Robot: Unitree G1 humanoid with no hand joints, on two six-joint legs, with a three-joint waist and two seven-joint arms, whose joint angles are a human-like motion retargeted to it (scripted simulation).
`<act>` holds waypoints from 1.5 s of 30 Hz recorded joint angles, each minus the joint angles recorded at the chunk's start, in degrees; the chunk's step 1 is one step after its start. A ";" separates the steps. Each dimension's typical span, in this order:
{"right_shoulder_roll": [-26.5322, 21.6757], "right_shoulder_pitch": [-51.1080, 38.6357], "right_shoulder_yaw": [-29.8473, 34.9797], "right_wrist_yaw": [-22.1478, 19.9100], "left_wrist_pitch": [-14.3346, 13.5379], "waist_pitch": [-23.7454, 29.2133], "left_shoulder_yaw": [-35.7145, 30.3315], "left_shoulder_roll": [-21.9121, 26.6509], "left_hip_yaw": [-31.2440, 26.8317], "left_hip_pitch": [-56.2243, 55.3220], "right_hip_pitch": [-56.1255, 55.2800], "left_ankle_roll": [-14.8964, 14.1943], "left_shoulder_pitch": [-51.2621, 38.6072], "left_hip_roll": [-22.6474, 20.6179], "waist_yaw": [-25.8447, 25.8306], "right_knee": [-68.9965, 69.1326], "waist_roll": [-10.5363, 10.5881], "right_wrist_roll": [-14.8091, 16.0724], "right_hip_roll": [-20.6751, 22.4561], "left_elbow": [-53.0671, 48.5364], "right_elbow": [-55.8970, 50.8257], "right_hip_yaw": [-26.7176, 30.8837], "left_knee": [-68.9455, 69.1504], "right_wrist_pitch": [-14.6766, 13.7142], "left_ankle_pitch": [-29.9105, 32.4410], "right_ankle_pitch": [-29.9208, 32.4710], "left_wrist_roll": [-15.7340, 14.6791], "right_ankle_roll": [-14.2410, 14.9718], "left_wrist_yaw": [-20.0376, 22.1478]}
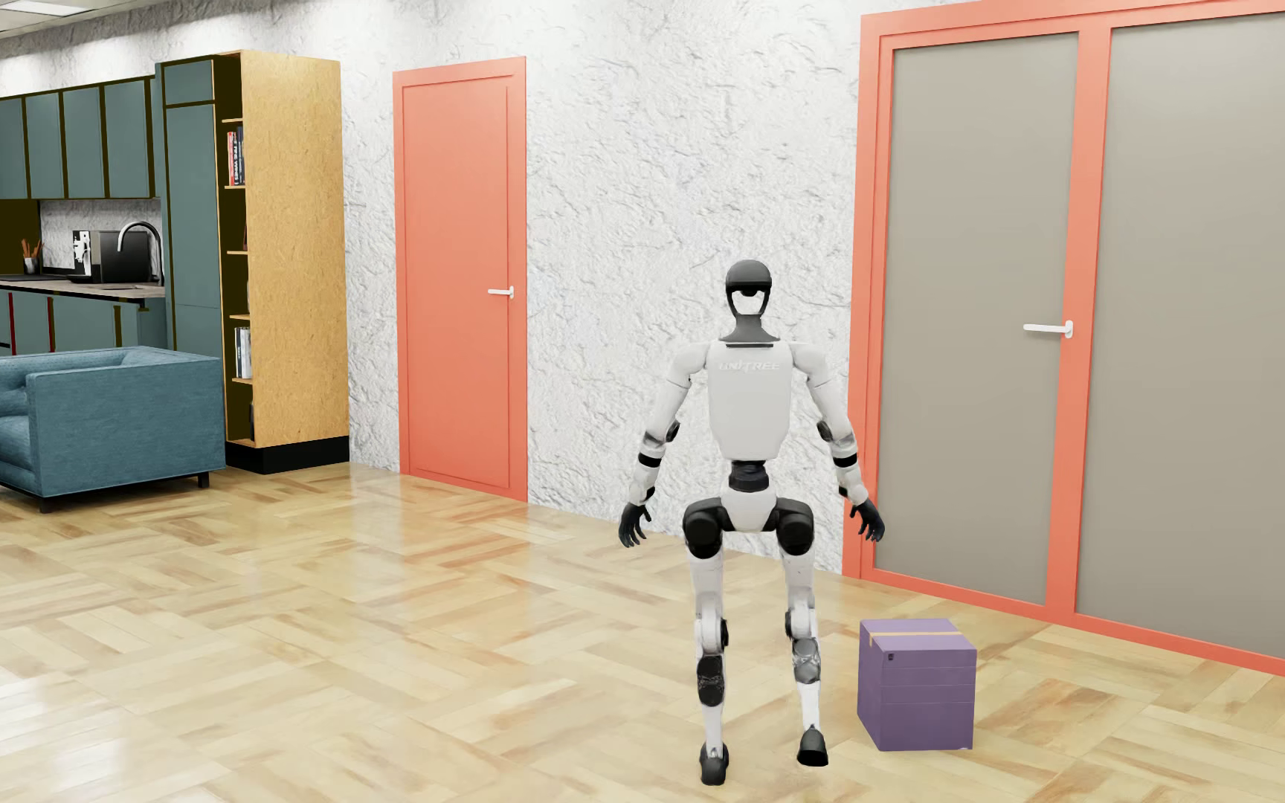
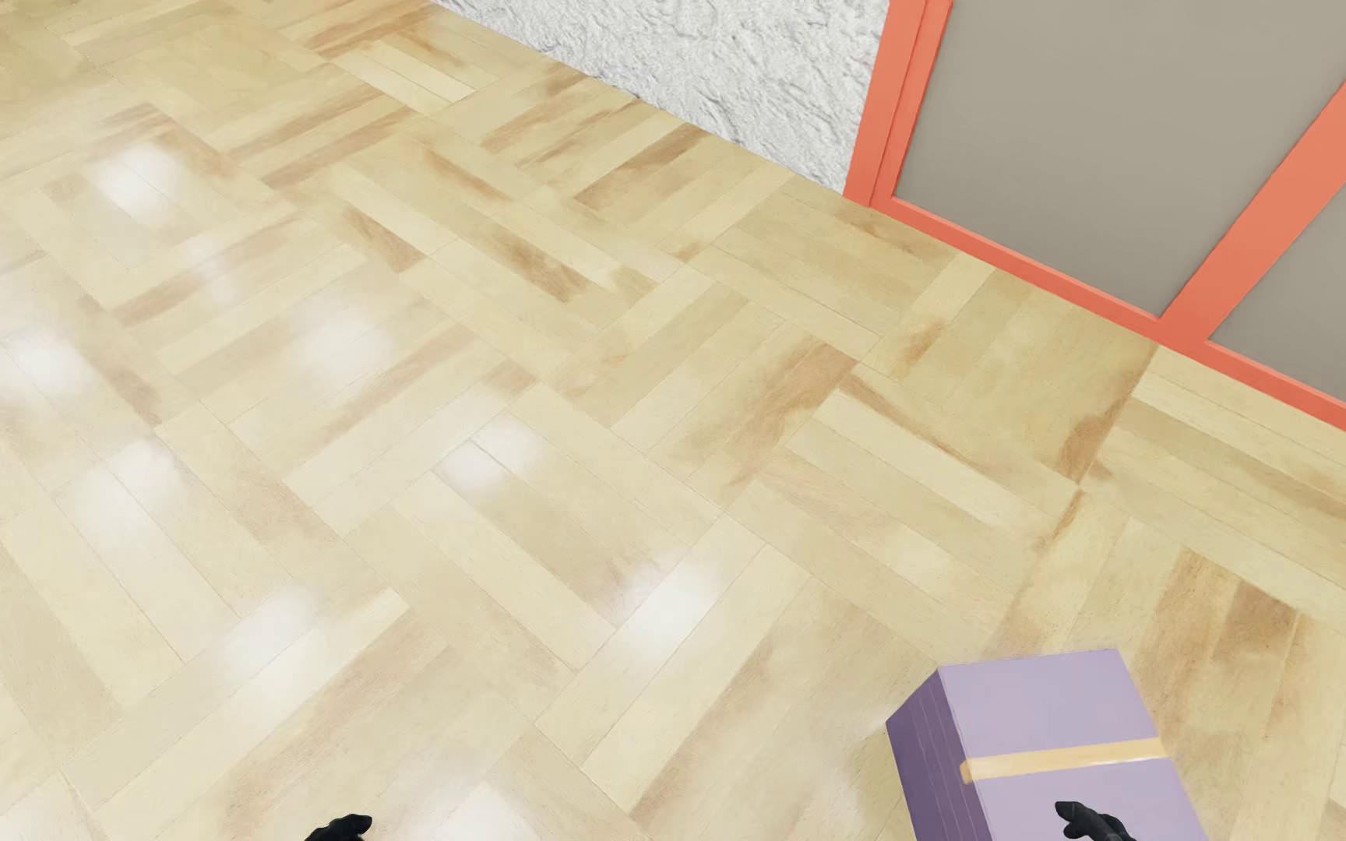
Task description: Take a seat on dark box
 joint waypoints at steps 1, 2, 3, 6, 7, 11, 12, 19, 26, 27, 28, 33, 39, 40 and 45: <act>1.98 -0.13 0.42 1.17 -1.91 -0.28 -1.87 -0.75 -1.02 -0.67 -2.81 -1.36 -1.95 0.59 -0.54 -4.66 -0.22 -0.09 -0.31 -3.53 1.04 2.49 -0.36 0.45 -0.95 -1.26 -0.20 -1.77 -0.06; 3.82 1.36 0.22 1.00 -0.23 -0.11 -3.81 -1.81 -1.62 -1.38 -3.12 -3.61 -2.76 0.93 -0.80 -12.27 -0.23 -2.34 -0.68 -6.93 0.57 4.01 -0.56 1.79 -0.77 -4.39 2.29 -1.43 -0.64; 5.49 3.44 1.02 2.19 -2.96 -1.33 -7.55 -2.19 -2.65 -3.62 -1.13 -6.38 -3.26 2.69 -0.81 -25.36 -0.01 -2.99 -0.08 -10.88 -0.81 5.41 0.77 0.51 -0.98 -0.27 1.75 -3.61 -1.88; 6.40 3.25 1.15 -0.78 -5.88 -0.31 -15.08 -4.62 -11.29 -8.57 1.93 -9.59 -7.52 -0.99 0.20 -36.21 -1.57 -2.77 -2.98 -17.69 -3.01 13.41 0.28 3.97 2.08 0.32 5.59 3.10 -11.38; 5.33 1.74 1.35 -1.88 -5.85 1.36 -16.85 -5.77 -12.56 -13.56 1.35 -10.97 -10.42 -1.29 1.22 -37.05 -0.60 -3.55 -4.30 -19.15 -4.03 7.96 2.29 2.96 4.35 -1.53 6.01 3.50 -8.71; 2.75 0.22 2.97 -3.17 -1.03 5.54 -14.55 -7.57 -10.58 -24.87 -5.31 -9.71 -9.63 3.97 2.58 -28.59 0.70 -5.74 -0.61 -20.62 -7.91 3.82 16.97 3.10 -1.22 -4.33 6.94 -2.46 -1.76; 2.71 -0.89 1.04 -3.72 0.05 6.67 -14.78 -6.57 -10.60 -26.34 -7.52 -10.15 -8.75 5.83 1.73 -25.73 1.07 -6.49 -0.84 -20.75 -7.96 2.91 22.66 4.60 -2.66 -3.54 6.84 -3.48 -0.02; -1.86 -2.98 -3.19 0.37 3.17 15.90 -8.29 -0.09 -6.64 -47.17 -37.94 -18.23 -13.83 13.93 -0.63 12.53 3.14 -8.20 -6.01 -14.94 -13.30 5.74 44.95 1.44 -11.00 -12.92 3.83 -4.27 1.79; -6.08 -8.89 0.80 -5.47 3.97 27.85 -6.37 4.08 -13.50 -69.37 -54.12 -22.90 -18.13 15.03 0.50 43.25 3.09 -5.81 -6.25 -16.38 -18.04 10.78 75.51 3.20 -16.45 -23.29 -0.92 -0.66 3.64; -6.74 -10.15 0.55 -7.04 3.77 29.18 -5.88 3.81 -13.98 -69.22 -53.93 -23.24 -17.81 15.21 0.78 45.21 2.96 -6.92 -6.79 -16.83 -17.91 11.06 77.29 4.55 -16.70 -23.49 -0.44 0.86 3.61; -7.07 -11.44 -0.22 -4.80 3.13 30.11 -5.98 2.78 -13.96 -68.54 -52.75 -23.70 -17.68 15.24 0.94 46.25 3.03 -6.93 -7.37 -16.63 -17.75 11.08 77.79 4.73 -16.10 -24.44 -0.57 0.95 3.50; -5.75 -12.18 1.23 -5.52 2.93 30.07 -3.57 -1.48 -12.25 -62.07 -47.09 -25.81 -12.42 17.30 0.24 48.92 2.95 -7.13 -8.59 -14.36 -15.24 10.61 79.70 5.54 -16.16 -23.92 2.56 0.51 2.08; -0.92 -13.86 5.94 -5.03 3.13 27.59 -2.21 -8.32 -11.27 -55.81 -42.49 -28.91 -10.71 20.22 0.00 49.76 2.45 -3.98 -8.42 -3.66 -4.23 9.72 80.06 5.78 -18.74 -25.91 -3.59 -1.07 8.83; -0.17 -13.79 5.94 -4.95 3.78 27.39 -1.96 -8.09 -10.94 -54.96 -42.14 -28.18 -10.60 20.33 -0.09 49.62 2.23 -3.53 -8.37 -3.27 -3.68 9.48 79.88 5.46 -19.12 -25.16 -3.41 -0.96 9.60; 1.34 -12.91 6.43 -6.16 3.97 27.71 -4.03 -6.59 -11.05 -52.20 -39.57 -27.61 -10.01 19.61 -0.62 49.52 2.58 -4.60 -6.64 -5.85 -1.65 9.82 79.93 6.16 -18.62 -25.34 1.80 -1.51 8.23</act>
